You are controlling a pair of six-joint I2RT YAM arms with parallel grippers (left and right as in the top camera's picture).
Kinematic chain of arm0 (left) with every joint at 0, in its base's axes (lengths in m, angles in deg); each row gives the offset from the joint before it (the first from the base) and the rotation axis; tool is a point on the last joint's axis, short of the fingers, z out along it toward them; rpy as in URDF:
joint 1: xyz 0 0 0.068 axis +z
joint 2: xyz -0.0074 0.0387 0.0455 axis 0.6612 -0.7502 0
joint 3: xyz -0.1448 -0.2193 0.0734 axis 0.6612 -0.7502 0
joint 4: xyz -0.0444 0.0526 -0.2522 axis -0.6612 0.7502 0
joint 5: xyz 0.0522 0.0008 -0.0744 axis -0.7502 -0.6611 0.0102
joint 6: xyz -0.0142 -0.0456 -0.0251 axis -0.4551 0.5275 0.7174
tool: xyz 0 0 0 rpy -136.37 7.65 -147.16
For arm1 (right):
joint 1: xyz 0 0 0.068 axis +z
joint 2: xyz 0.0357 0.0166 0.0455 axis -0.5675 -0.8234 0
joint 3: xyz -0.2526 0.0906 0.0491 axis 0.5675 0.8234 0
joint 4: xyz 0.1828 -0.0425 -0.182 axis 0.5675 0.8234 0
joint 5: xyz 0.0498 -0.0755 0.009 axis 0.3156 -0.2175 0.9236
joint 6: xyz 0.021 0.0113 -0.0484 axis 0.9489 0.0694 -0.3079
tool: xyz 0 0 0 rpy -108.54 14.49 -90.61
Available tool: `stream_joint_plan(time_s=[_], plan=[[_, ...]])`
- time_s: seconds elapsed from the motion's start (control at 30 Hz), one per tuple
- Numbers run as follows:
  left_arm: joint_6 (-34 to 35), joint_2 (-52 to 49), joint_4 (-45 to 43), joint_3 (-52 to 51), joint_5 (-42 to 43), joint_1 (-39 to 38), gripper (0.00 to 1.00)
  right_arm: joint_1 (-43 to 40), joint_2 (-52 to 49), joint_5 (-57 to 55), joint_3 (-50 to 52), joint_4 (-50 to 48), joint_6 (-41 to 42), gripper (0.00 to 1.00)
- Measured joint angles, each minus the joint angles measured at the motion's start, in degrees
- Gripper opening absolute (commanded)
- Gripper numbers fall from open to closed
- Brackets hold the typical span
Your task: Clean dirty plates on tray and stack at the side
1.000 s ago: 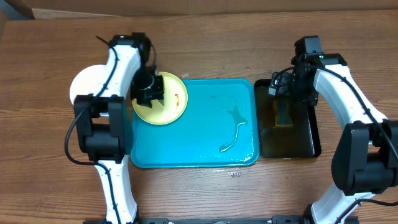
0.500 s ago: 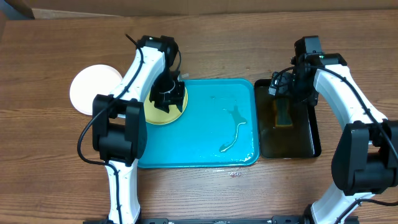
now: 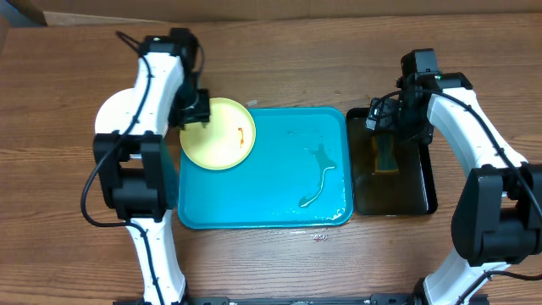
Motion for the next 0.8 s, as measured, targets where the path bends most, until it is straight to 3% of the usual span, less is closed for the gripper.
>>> stream_joint_plan(time_s=[0.17, 0.5, 0.8], plan=[[-0.02, 0.0, -2.29, 0.0, -2.08, 2.49, 0.56, 0.0, 0.0, 0.02, 0.0, 0.0, 0.0, 1.0], [-0.59, 0.0, -5.84, -0.5, 0.31, 2.49, 0.57, 0.0, 0.0, 0.04, 0.0, 0.0, -0.02, 1.0], [-3.82, 0.0, -7.61, -1.05, 0.98, 2.49, 0.72, 0.0, 0.0, 0.0, 0.0, 0.0, 0.02, 1.0]])
